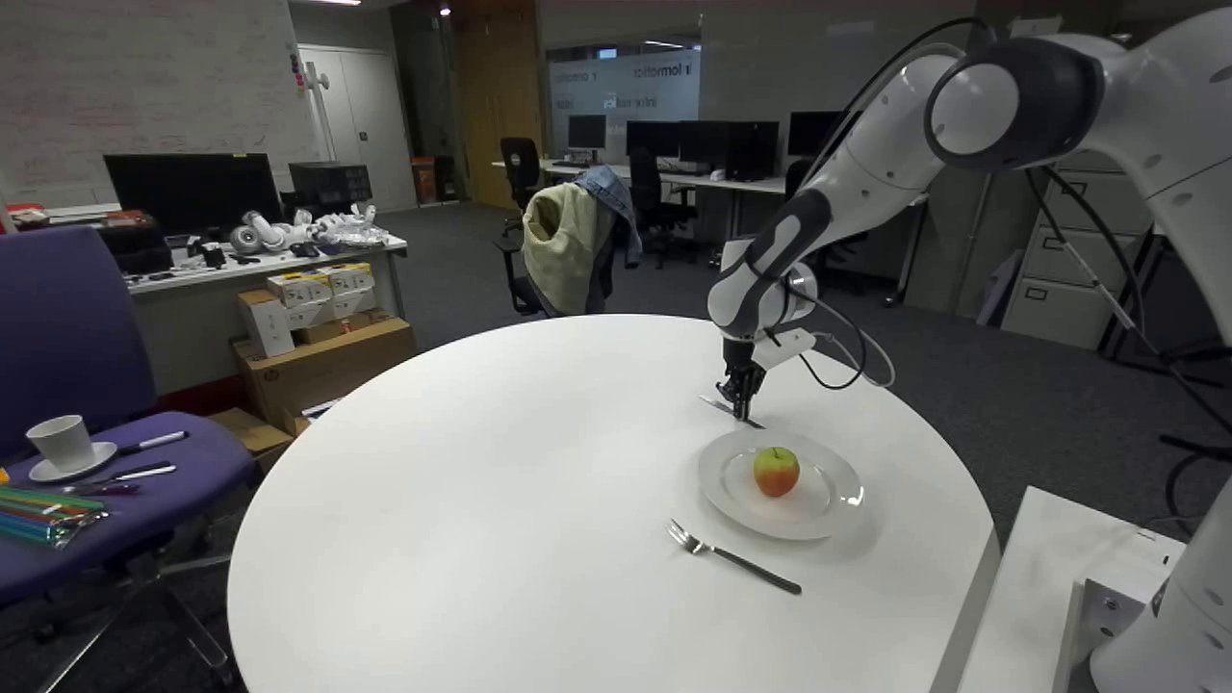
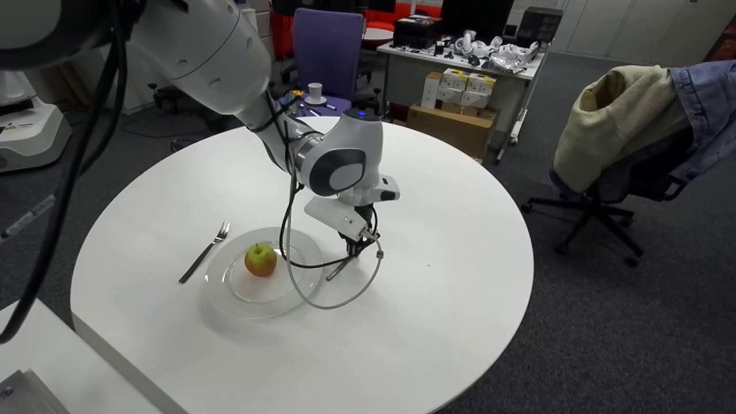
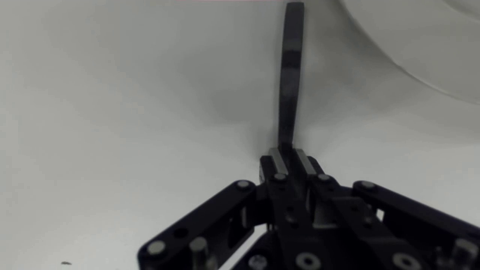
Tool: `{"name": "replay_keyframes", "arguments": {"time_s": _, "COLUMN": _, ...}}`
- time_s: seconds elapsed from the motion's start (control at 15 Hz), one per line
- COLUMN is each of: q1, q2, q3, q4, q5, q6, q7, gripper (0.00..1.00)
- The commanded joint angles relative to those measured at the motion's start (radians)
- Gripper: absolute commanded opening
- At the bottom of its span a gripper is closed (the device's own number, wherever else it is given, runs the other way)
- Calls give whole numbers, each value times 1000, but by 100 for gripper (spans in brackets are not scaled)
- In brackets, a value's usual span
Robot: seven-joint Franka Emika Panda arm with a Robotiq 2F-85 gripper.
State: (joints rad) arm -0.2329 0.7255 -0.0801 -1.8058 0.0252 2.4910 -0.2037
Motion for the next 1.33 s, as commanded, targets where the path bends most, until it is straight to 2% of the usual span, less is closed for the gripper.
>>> {"name": "replay_keyframes", "arguments": {"time_s": 0.0, "q1": -2, "q2": -9, "q3": -4, "q4": -10, "q5": -3, "q6": 15, "q7": 21, "gripper": 2}}
{"name": "replay_keyframes", "arguments": {"time_s": 0.27, "q1": 70, "q2": -31, "q3": -106, "q4": -25, "q5": -98, "q6": 20, "q7": 138, "gripper": 2}}
{"name": "replay_keyframes", "arguments": {"time_s": 0.73, "q1": 151, "q2": -22, "q3": -227, "q4": -5, "q5": -254, "q6": -27, "q7": 279, "gripper": 2}}
{"name": "replay_keyframes", "arguments": {"time_s": 1.0, "q1": 250, "q2": 9, "q3": -338, "q4": 29, "q5": -439, "q6": -133, "q7": 410, "gripper": 2}}
{"name": "replay_keyframes", "arguments": {"time_s": 1.27, "q1": 299, "q2": 45, "q3": -369, "q4": 68, "q5": -596, "q6": -287, "q7": 481, "gripper": 2}}
